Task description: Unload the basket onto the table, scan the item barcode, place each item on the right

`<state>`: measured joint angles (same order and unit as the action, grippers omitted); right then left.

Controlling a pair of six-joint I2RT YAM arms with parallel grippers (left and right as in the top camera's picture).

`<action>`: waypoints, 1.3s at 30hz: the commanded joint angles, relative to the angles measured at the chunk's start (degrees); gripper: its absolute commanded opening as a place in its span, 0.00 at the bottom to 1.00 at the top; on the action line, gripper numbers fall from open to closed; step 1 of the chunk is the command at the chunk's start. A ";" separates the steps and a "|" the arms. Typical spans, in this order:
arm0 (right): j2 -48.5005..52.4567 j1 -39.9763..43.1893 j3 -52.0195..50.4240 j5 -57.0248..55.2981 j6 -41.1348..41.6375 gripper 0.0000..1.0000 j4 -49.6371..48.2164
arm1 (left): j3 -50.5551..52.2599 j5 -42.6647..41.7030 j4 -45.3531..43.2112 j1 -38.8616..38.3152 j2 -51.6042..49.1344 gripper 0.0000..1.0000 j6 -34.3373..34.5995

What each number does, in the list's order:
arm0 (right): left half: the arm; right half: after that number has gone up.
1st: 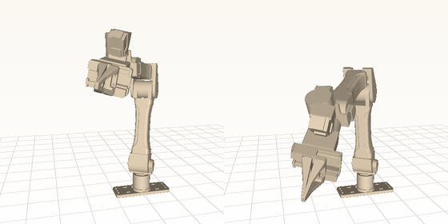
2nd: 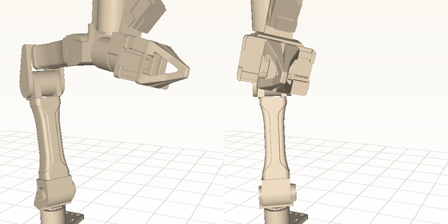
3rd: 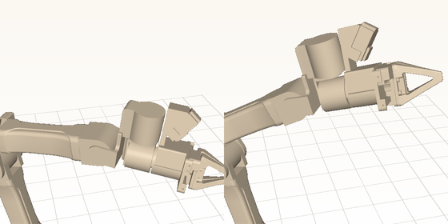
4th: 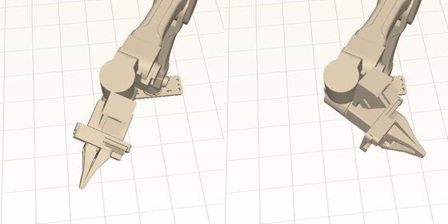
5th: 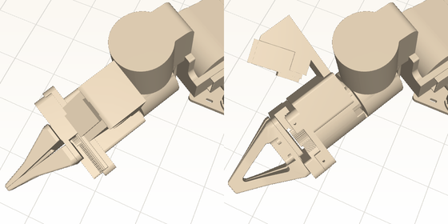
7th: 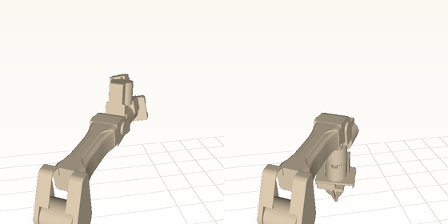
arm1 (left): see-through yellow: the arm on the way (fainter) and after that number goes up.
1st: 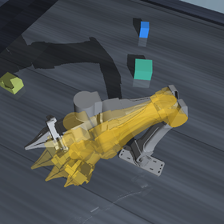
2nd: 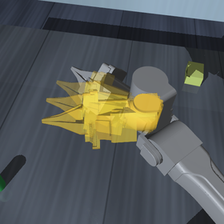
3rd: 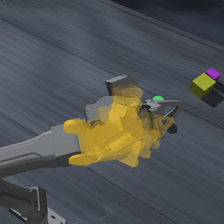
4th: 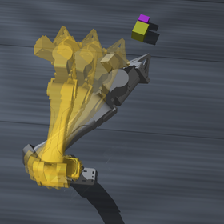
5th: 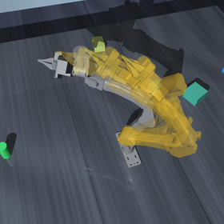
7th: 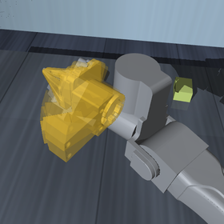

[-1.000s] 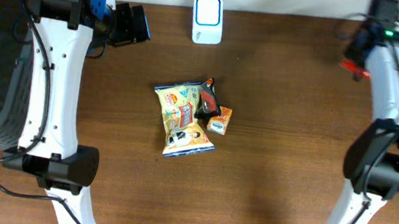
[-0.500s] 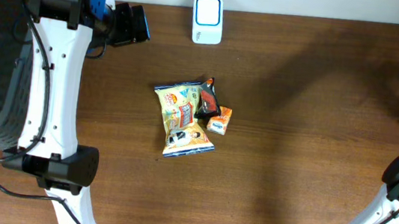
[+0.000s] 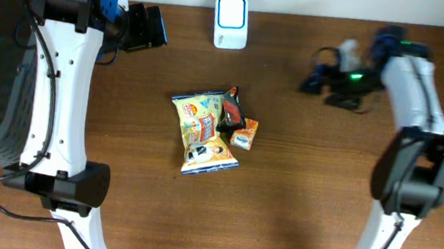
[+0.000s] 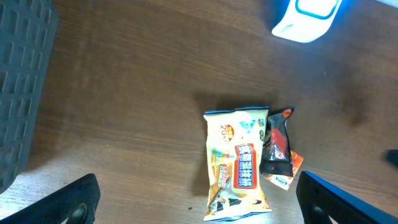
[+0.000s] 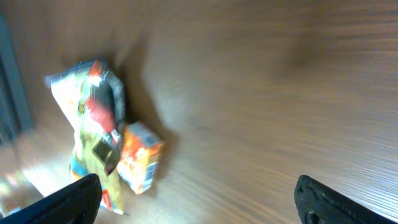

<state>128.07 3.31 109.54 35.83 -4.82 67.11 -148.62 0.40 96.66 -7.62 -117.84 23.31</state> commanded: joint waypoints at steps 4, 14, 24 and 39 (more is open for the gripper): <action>-1.60 -18.53 -0.61 -15.43 -2.21 0.93 -0.42 | -0.13 -0.20 0.07 0.28 1.18 0.99 -0.70; -1.81 -23.21 -0.15 -15.54 8.02 0.83 7.34 | -0.13 -0.20 0.07 0.28 1.18 0.99 -0.70; -1.68 -23.21 -12.31 -15.13 18.64 0.57 -1.90 | -0.13 -0.20 0.07 0.28 1.18 0.99 -0.70; -1.73 -16.85 -7.06 -39.12 23.98 0.53 8.28 | -0.13 -0.20 0.07 0.28 1.18 0.99 -0.70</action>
<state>126.58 -16.19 99.00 0.36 18.41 72.44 -148.62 0.40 96.64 -7.62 -117.84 23.31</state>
